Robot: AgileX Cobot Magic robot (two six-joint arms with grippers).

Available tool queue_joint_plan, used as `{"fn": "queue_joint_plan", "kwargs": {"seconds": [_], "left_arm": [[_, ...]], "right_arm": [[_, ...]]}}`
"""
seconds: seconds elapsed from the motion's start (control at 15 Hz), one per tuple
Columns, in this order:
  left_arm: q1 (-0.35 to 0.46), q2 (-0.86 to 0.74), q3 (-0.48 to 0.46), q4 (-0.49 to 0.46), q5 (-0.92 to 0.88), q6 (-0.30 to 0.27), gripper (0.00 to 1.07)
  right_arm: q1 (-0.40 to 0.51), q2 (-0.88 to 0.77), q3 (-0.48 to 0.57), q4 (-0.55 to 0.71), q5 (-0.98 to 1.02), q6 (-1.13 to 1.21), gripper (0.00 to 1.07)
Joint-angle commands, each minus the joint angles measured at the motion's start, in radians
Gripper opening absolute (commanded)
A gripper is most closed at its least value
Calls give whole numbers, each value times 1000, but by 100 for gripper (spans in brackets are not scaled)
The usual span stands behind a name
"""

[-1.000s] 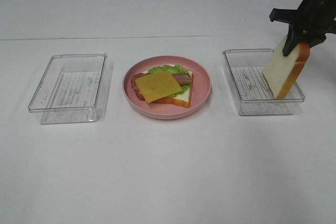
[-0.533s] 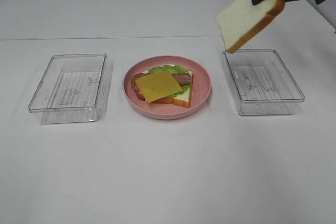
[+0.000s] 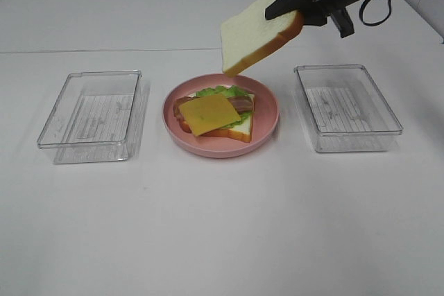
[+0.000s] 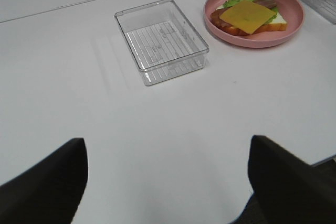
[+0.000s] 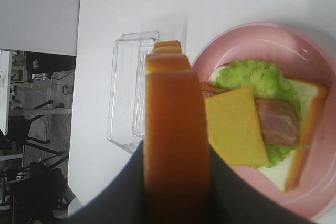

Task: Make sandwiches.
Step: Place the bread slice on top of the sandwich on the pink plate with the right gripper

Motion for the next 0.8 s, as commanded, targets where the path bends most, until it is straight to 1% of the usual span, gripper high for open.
{"fn": "queue_joint_plan", "kwargs": {"seconds": [0.07, 0.13, 0.2, 0.53, 0.8], "left_arm": [[0, -21, 2, 0, -10, -9, 79], [0, -21, 2, 0, -10, -9, 79], [0, -21, 2, 0, -10, -9, 79], [0, -21, 2, 0, -10, -9, 79], [0, -21, 2, 0, -10, -9, 79]], "right_arm": [[57, 23, 27, 66, -70, -17, 0], [86, 65, 27, 122, -100, -17, 0], [94, 90, 27, 162, -106, -21, 0], [95, 221, 27, 319, -132, -31, 0], [106, 240, 27, 306, -161, -11, 0]]}}
